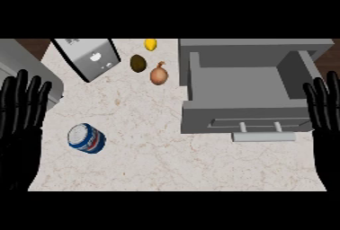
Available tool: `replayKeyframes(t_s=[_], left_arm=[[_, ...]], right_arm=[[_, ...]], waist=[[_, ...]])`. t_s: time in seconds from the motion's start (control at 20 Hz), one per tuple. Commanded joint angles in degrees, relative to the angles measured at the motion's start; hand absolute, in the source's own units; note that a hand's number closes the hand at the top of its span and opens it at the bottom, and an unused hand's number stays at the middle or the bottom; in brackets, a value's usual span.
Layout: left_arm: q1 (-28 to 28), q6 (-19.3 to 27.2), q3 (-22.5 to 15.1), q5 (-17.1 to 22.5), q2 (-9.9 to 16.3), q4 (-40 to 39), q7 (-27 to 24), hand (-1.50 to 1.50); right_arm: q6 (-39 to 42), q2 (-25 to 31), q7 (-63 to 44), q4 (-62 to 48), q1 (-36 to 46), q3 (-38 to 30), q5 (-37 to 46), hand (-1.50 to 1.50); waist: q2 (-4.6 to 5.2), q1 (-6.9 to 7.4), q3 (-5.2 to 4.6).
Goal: Pick up the can, place it into the drawer and close the drawer
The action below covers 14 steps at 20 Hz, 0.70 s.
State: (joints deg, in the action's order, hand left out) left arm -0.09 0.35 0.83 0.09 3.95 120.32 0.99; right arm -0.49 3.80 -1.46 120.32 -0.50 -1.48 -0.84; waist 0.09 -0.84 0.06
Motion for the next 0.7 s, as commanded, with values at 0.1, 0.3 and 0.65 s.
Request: replayKeyframes(t_s=[0.1, 0.3, 0.65], left_arm=[[2.15, 5.47, 2.66, -4.78, -1.35, 2.16, 0.9, -1.5], [12.83, 17.23, 5.92, -5.97, -3.87, 1.91, 9.7, -1.5], [17.21, 25.43, -0.35, -13.16, -3.94, 11.88, 22.29, -1.5]], right_arm=[[0.83, 0.71, 0.14, 1.82, -0.84, -1.77, -1.74, -1.5], [-2.49, -0.63, -5.97, -3.03, -4.39, -2.43, 0.49, -1.5], [-2.03, 0.75, -9.6, -3.65, -3.28, -4.75, -1.36, -1.5]], waist=[[-0.17, 0.84, -0.05], [0.3, 3.0, -0.12], [-0.18, 1.14, -0.01]])
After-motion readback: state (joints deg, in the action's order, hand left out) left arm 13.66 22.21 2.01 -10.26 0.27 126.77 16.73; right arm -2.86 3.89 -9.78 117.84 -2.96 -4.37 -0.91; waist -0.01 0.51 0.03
